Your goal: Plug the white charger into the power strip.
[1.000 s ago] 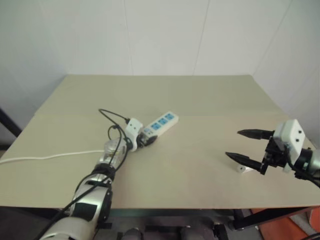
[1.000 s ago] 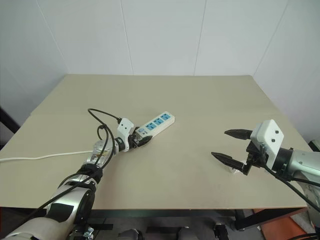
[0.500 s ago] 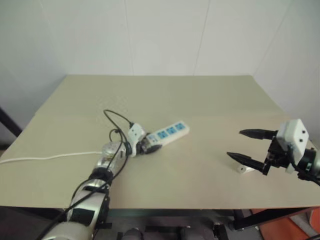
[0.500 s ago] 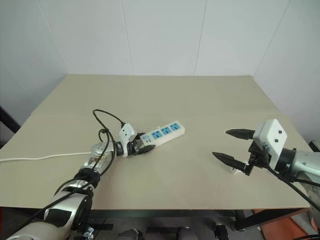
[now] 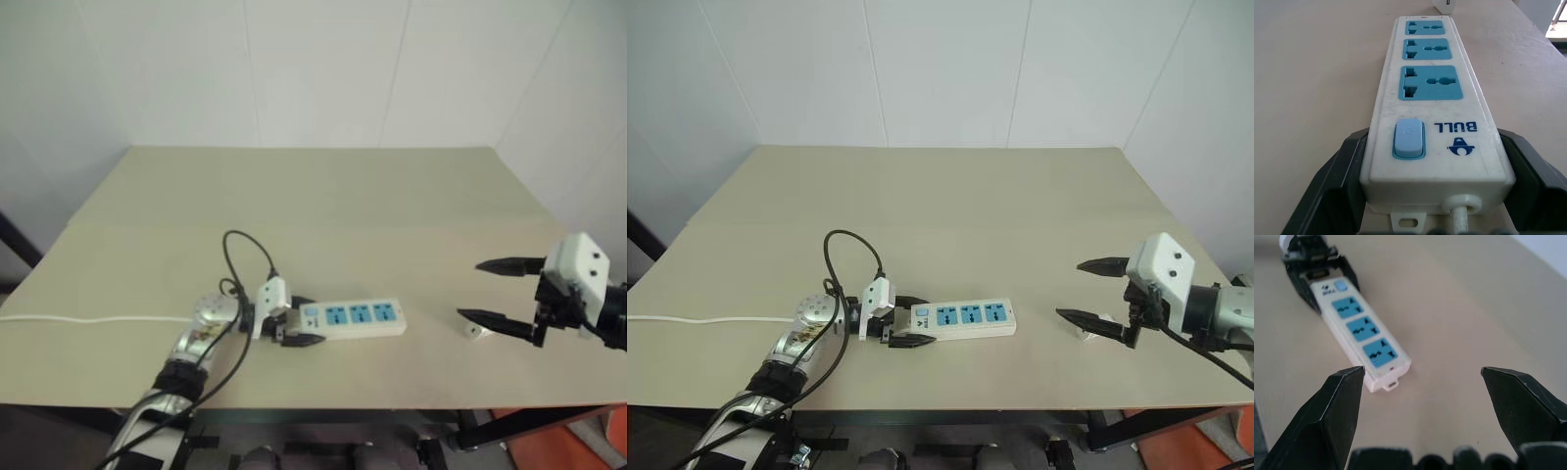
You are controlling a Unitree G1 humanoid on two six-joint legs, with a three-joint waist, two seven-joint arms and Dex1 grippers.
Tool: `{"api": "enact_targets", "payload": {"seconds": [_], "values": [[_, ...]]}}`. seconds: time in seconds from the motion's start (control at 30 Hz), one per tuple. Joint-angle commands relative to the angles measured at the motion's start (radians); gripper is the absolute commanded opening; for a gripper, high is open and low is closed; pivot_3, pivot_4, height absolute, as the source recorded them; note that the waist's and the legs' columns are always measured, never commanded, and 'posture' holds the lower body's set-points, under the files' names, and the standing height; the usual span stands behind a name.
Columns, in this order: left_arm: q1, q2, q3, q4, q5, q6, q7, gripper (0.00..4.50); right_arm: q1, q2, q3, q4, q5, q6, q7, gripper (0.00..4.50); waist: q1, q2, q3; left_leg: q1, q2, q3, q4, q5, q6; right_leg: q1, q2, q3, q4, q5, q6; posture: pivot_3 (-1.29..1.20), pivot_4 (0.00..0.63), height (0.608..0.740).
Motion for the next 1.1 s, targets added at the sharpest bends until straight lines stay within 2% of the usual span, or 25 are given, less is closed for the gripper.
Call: {"api": "enact_targets", "payload": {"seconds": [0.03,0.13,0.2,0.33,0.47,0.67,1.1], "values": [[0.003,0.002,-0.026,-0.03,-0.008,0.017,-0.018,3.29,-0.025,-0.112,0.066,0.081,-0.13,-0.148,0.113,4.5,0.0,0.0,0.0,0.0,0.0,0.0,0.0,0.0,0.0,0.0,0.0,0.0,0.0,0.0,0.0,0.0,0.15,0.74],[-0.001,-0.001,-0.035,-0.023,-0.006,0.023,-0.026,3.29,-0.088,-0.193,0.182,0.177,-0.246,-0.286,0.184,4.5,-0.002,0.0,0.0,0.0,0.0,0.001,0.0,0.0,0.0,0.0,0.0,0.0,0.0,0.0,0.0,0.0,0.15,0.74],[-0.005,-0.004,-0.039,-0.018,-0.006,0.023,-0.026,3.29,-0.182,-0.21,0.279,0.246,-0.313,-0.363,0.225,4.5,-0.004,0.0,0.0,0.001,0.0,0.001,0.0,0.0,0.0,0.0,0.0,0.0,0.0,0.0,0.0,0.0,0.15,0.74],[-0.012,-0.013,-0.043,-0.011,-0.005,0.022,-0.018,3.29,-0.378,-0.166,0.456,0.383,-0.445,-0.478,0.292,4.5,-0.005,0.0,0.0,0.001,0.0,0.001,0.0,0.0,0.0,0.0,0.0,0.0,0.0,0.0,0.0,0.0,0.15,0.74],[-0.011,-0.018,-0.042,-0.013,-0.006,0.026,-0.012,3.29,-0.518,-0.112,0.574,0.498,-0.55,-0.563,0.342,4.5,-0.001,0.001,0.0,0.0,0.0,0.001,0.0,0.0,0.0,-0.001,0.0,0.0,0.0,0.0,0.0,0.0,0.15,0.74],[0.005,-0.018,-0.044,-0.031,-0.006,0.035,-0.006,3.29,-0.613,-0.058,0.674,0.584,-0.644,-0.644,0.382,4.5,0.0,0.001,0.0,0.0,0.0,0.001,0.0,0.0,0.0,-0.001,0.0,0.0,0.0,0.0,0.0,0.0,0.15,0.74],[0.021,-0.013,-0.044,-0.058,-0.006,0.054,0.005,3.29,-0.656,0.041,0.772,0.683,-0.778,-0.682,0.358,4.5,-0.001,0.001,0.0,0.001,0.0,0.001,0.0,0.0,0.0,0.0,0.0,0.001,0.001,0.0,-0.001,0.0,0.15,0.74]]}}
